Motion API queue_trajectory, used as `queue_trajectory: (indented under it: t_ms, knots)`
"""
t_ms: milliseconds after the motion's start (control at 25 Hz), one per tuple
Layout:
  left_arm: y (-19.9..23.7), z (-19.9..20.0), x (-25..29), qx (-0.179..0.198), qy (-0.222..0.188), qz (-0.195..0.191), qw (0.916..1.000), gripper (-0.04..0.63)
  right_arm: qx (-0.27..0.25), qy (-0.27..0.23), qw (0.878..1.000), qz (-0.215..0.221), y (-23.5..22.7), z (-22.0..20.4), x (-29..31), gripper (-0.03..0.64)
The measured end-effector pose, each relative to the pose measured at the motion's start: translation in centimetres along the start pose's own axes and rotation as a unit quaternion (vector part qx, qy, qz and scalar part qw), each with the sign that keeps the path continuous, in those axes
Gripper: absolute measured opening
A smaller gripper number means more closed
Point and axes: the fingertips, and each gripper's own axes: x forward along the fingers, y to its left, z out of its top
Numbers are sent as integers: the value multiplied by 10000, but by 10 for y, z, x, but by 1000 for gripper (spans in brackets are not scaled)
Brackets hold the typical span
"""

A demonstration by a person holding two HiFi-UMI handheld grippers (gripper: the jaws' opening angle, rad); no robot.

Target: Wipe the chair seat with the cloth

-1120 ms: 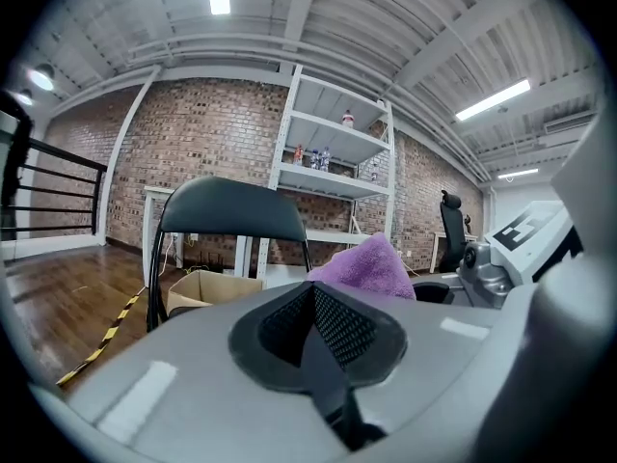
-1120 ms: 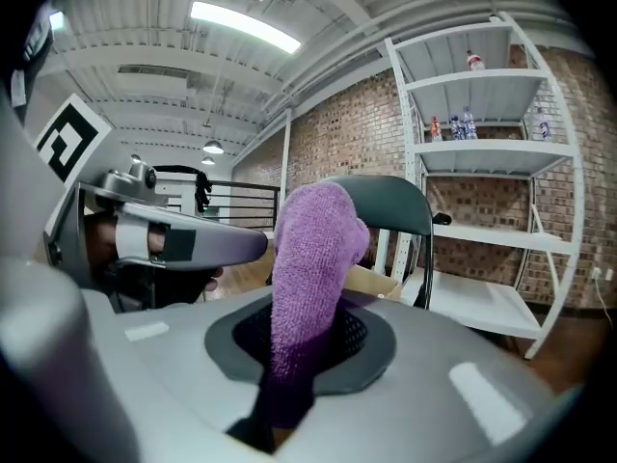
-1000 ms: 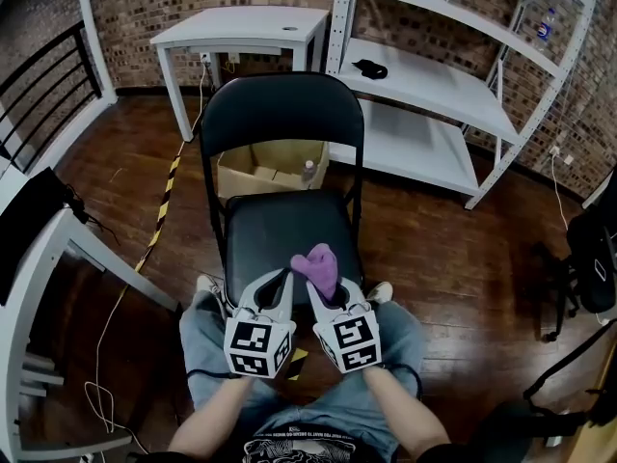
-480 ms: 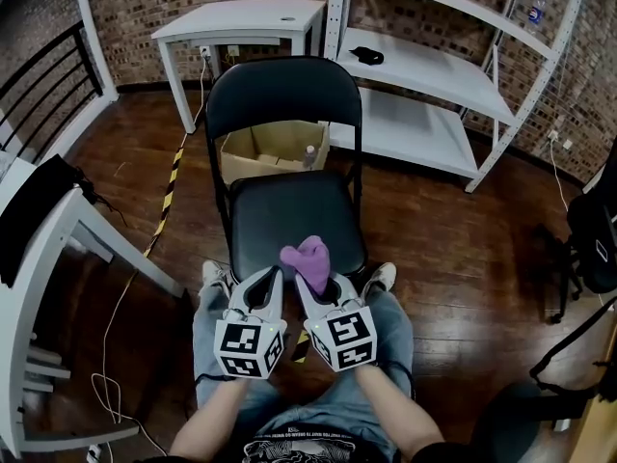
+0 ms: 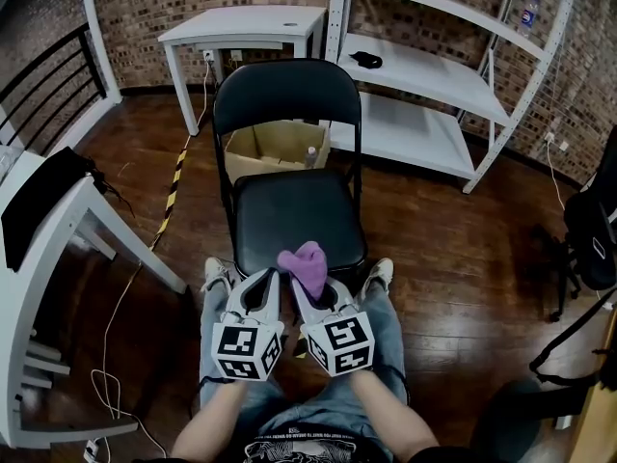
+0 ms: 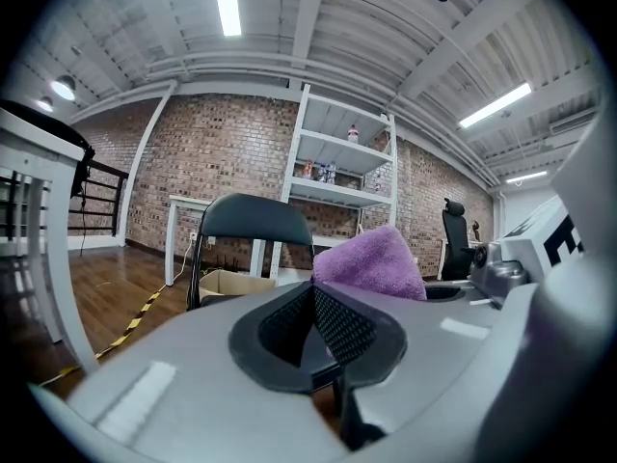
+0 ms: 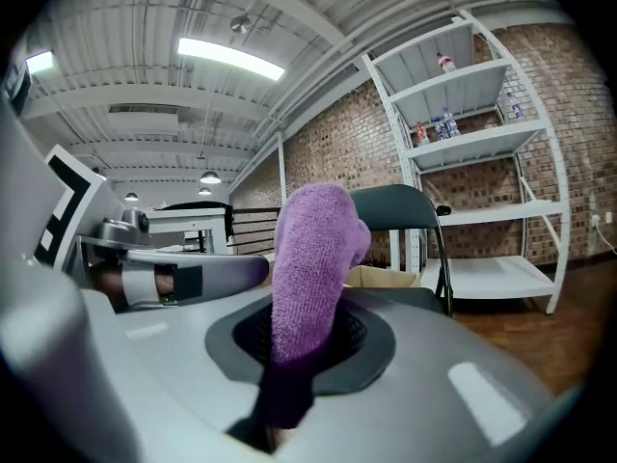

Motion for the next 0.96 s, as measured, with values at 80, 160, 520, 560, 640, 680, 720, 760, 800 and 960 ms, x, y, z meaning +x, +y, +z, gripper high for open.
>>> queue_trajectory:
  t_ms: [80,160,520,560,640,680,720,760,800,960]
  knots:
    - [0,2,-3,2,-22,2,10000,5,14,-22,10000,-16,2,1,-2,44]
    - [-1,3,-6,0,-38,-1,10000,5,-9,-39,10000,-37,3,2,-4,44]
    - [2,1,-13,-33,-101,63,9999,5,-118,-170,9994,-275,5,6,-11,44]
    - [2,1,-14,-28,-107,66,9999,5,-130,-179,9993,-309,5,6,-12,44]
    - [2,1,-16,-16,-114,74,9999,5,-121,-196,9991,-360,7,5,-14,44]
    - [1,0,-17,-13,-116,76,9999,5,-106,-205,9990,-378,7,4,-16,44]
    - [1,0,-18,-12,-120,77,9999,5,-87,-216,9990,-391,8,4,-18,44]
    - [1,0,-19,-13,-126,75,9999,5,-68,-225,9989,-397,9,4,-19,44]
    - [0,0,-20,-12,-133,72,9999,5,-53,-227,9989,-397,9,4,-21,44]
    - [-5,1,-24,2,-158,48,9999,5,-36,-191,9991,-389,13,1,-27,44]
